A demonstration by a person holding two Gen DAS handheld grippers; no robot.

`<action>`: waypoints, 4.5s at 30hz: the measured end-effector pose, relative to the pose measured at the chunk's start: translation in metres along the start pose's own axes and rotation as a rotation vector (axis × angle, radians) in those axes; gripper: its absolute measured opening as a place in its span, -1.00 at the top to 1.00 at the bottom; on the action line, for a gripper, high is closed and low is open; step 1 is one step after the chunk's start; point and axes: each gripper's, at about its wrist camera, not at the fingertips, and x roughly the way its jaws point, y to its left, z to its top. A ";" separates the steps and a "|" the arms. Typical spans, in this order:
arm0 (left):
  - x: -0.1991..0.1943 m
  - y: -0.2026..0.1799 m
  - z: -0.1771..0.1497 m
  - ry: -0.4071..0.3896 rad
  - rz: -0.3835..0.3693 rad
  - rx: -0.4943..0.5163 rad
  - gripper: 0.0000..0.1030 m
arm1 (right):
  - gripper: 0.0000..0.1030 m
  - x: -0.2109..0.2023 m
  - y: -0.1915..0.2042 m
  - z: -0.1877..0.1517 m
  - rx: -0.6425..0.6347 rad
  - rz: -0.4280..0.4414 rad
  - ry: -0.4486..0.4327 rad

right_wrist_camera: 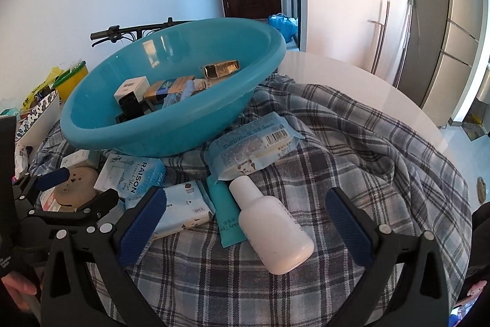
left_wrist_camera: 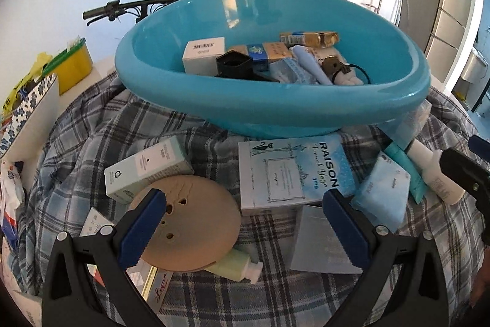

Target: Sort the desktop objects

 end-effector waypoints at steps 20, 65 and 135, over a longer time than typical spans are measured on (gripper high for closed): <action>0.006 0.013 0.004 -0.002 -0.080 -0.036 -0.86 | -1.00 -0.007 -0.001 -0.001 0.003 0.018 -0.005; 0.006 0.072 -0.008 0.078 -0.055 -0.178 -0.62 | -1.00 -0.020 -0.006 -0.012 -0.005 0.003 -0.018; -0.020 0.080 -0.006 -0.034 -0.251 -0.258 0.76 | -0.53 0.008 0.066 -0.019 -0.172 0.088 0.048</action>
